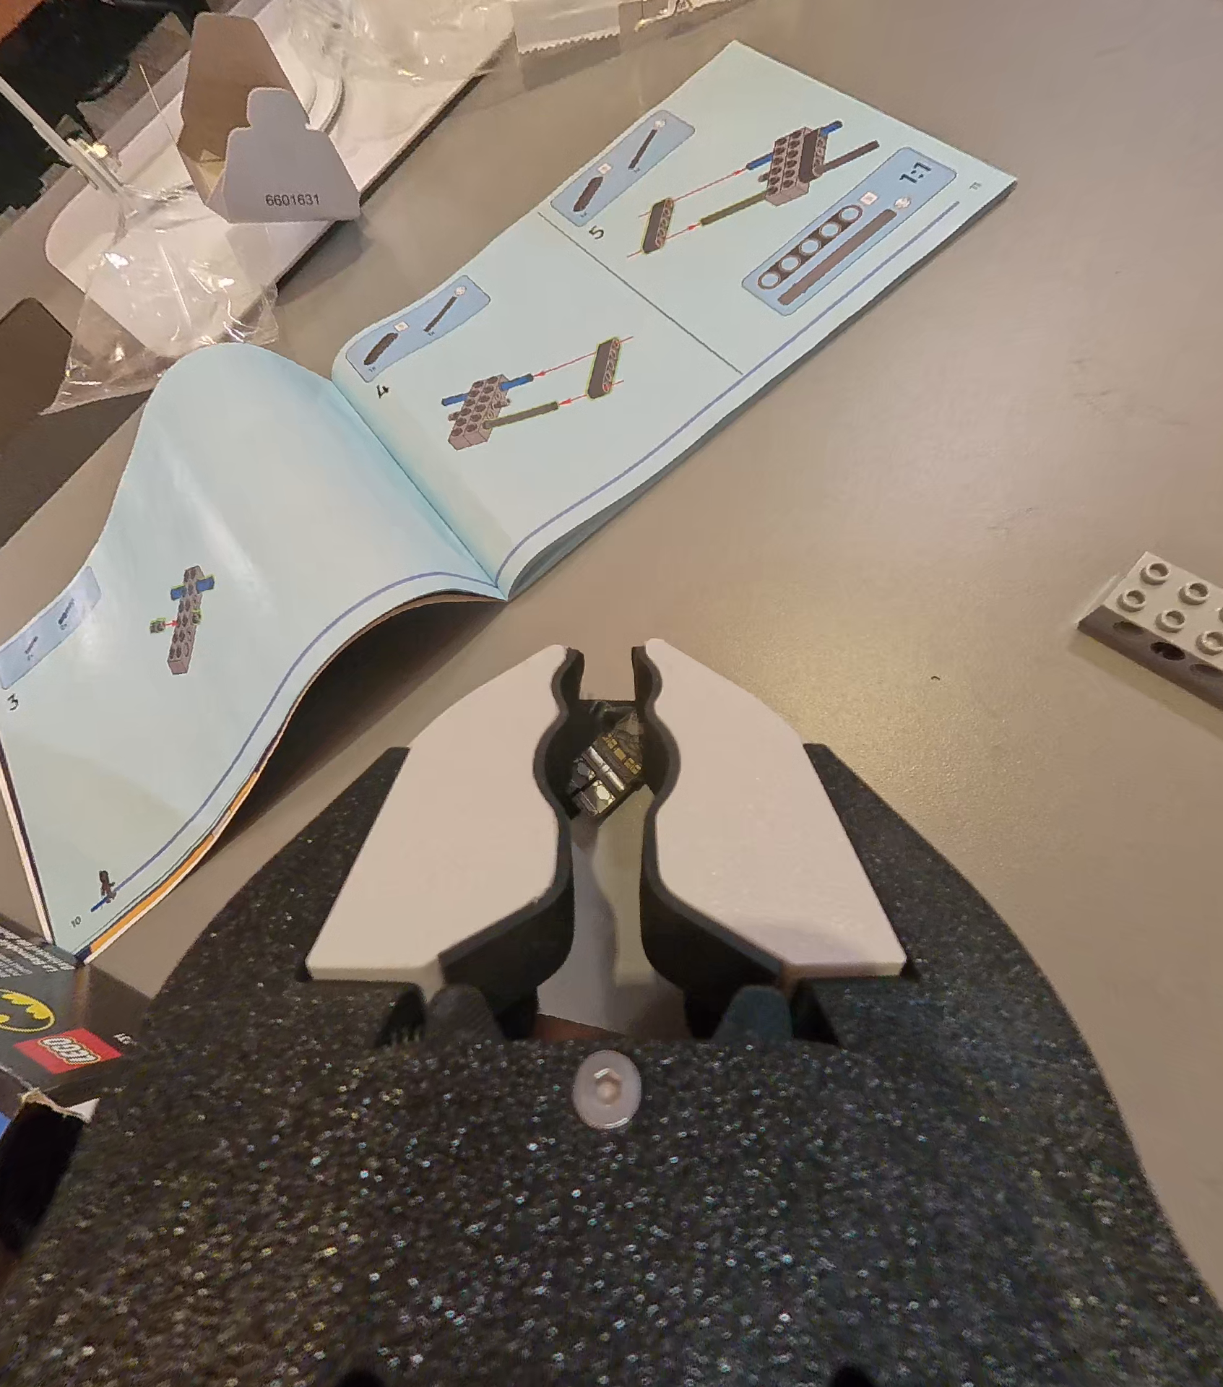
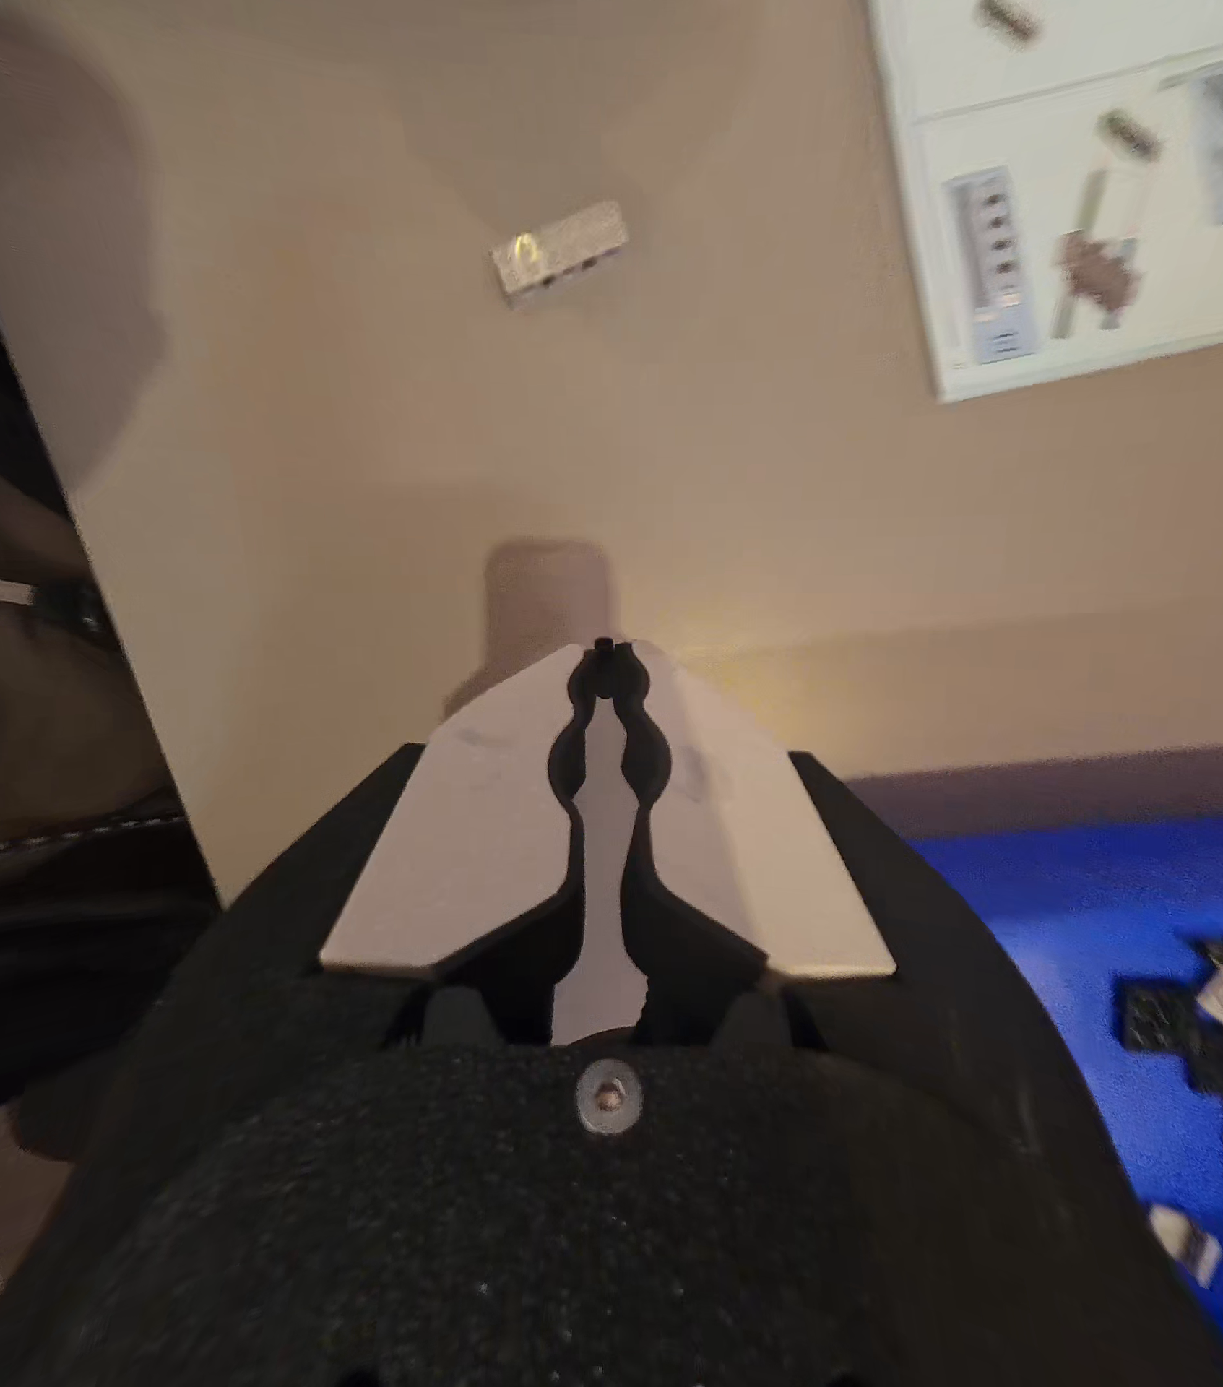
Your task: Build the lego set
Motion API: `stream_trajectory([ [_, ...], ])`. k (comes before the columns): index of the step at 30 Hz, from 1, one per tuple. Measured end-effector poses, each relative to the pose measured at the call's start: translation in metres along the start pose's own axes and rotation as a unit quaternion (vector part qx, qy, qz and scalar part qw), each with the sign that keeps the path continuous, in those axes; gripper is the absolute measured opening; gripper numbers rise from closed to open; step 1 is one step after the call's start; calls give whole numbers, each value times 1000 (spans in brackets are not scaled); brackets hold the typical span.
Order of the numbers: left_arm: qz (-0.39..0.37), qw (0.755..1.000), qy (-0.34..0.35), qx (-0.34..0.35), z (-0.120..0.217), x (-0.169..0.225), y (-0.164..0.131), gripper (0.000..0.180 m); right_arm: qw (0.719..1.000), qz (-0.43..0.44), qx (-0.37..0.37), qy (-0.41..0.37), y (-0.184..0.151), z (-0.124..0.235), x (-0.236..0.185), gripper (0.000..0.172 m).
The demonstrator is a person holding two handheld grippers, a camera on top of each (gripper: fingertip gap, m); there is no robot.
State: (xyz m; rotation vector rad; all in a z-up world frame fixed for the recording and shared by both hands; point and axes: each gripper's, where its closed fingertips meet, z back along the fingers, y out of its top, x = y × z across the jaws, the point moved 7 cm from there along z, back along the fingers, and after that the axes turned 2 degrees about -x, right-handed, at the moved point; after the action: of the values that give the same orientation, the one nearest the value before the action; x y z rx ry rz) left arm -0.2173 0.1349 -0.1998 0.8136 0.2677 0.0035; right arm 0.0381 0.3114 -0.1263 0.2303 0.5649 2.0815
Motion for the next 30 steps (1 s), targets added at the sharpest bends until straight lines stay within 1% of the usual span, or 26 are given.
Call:
stream_trajectory([
  [3, -2, 1000, 3, 1, 0, 0, 0, 13, 999, 13, -45, 12, -1, -48, -7, 5],
  [6, 0, 1000, 3, 2, 0, 0, 0, 13, 997, 22, -79, -1, -7, -74, -7, 6],
  [9, 5, 1000, 0, 3, 1, -1, 0, 13, 998, 15, -68, 12, -6, -79, -8, 9],
  [13, 2, 1000, -2, 1, 0, 0, 0, 13, 999, 9, -51, -5, -9, -74, -2, 18],
  [16, 0, 1000, -2, -1, 0, 0, 0, 13, 1000, -3, -14, 0, -9, -56, 0, 21],
  [18, 3, 1000, -2, -1, 0, -1, 0, 13, 1000, -9, 13, 10, -11, -35, 1, 23],
  [20, 6, 1000, -3, -1, 0, -2, 0, 13, 999, -7, 35, 12, -16, -5, 3, 23],
  [23, 9, 1000, -5, -2, -1, -2, 0, 13, 999, -7, 47, -18, -34, 46, 18, 23],
  [25, 11, 1000, -6, -4, -1, -2, -1, 13, 997, -6, 36, -60, -52, 74, 36, 23],
  [27, 10, 1000, -6, -8, -2, -3, -1, 13, 996, 7, 10, -92, -73, 92, 54, 23],
  [30, 11, 1000, -1, -16, -4, -4, -1, 13, 993, 41, -50, -94, -101, 96, 76, 20],
])
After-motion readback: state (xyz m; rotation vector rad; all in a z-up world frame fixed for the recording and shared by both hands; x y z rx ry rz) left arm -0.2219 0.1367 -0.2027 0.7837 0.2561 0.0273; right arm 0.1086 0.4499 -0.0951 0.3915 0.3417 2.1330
